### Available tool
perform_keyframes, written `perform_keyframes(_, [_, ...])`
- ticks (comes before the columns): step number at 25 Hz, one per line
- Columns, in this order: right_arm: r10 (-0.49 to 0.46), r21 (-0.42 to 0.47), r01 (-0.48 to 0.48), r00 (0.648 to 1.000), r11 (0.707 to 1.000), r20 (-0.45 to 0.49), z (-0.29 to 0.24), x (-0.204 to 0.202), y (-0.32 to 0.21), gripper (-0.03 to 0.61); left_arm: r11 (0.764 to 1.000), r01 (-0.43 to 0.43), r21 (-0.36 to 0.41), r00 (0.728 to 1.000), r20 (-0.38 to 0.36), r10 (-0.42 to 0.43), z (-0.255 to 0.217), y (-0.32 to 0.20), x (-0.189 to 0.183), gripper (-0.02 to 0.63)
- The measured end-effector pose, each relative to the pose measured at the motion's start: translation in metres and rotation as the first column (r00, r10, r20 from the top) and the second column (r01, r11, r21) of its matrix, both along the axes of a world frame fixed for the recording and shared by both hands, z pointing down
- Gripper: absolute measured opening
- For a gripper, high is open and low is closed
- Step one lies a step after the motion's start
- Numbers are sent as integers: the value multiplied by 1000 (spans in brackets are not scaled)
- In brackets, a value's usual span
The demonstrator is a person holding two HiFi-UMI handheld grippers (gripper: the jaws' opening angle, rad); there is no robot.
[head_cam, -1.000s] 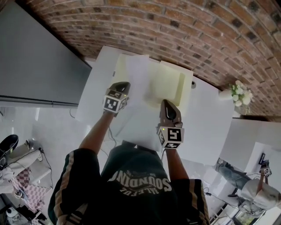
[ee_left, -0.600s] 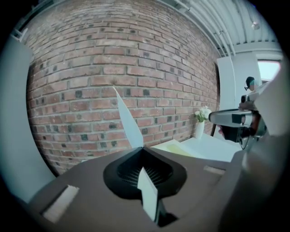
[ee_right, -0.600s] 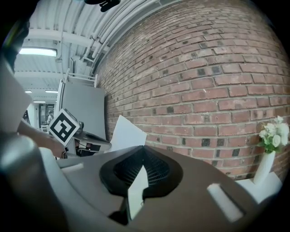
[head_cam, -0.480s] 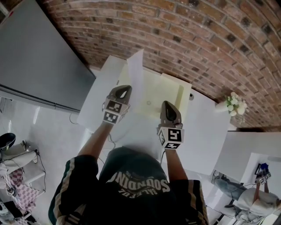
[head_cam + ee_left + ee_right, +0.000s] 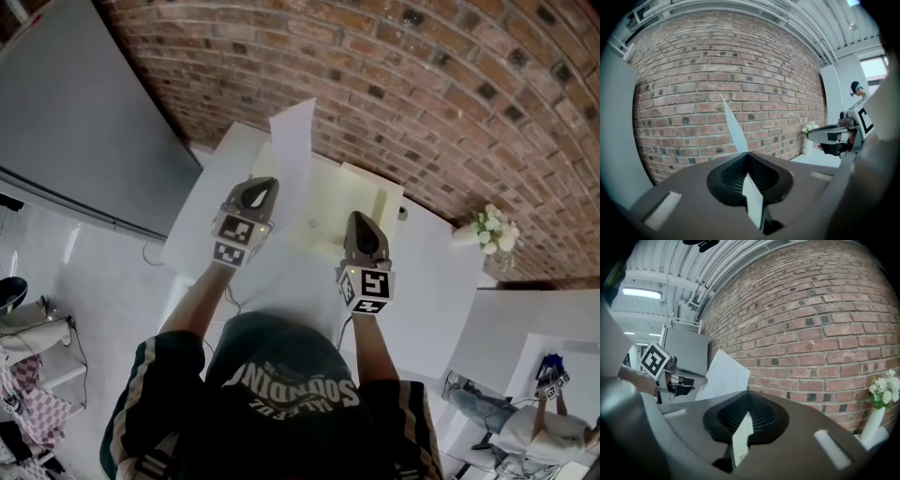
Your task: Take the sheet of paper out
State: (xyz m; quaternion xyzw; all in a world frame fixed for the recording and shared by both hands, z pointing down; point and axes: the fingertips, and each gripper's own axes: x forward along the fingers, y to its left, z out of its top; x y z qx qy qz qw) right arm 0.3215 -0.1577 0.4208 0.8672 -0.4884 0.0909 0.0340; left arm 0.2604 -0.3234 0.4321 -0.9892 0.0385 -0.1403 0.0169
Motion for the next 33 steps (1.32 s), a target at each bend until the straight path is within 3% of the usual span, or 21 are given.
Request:
perform_keyframes(10, [-11, -6, 12, 1000, 1000, 4, -3, 6, -3, -2, 1000, -8, 0, 1000, -12, 8, -10, -1, 5, 11])
perform_keyframes(33, [-12, -18, 12, 1000, 1000, 13, 3, 10, -3, -2, 1000, -23, -21, 999, 41, 24, 10, 4, 5, 11])
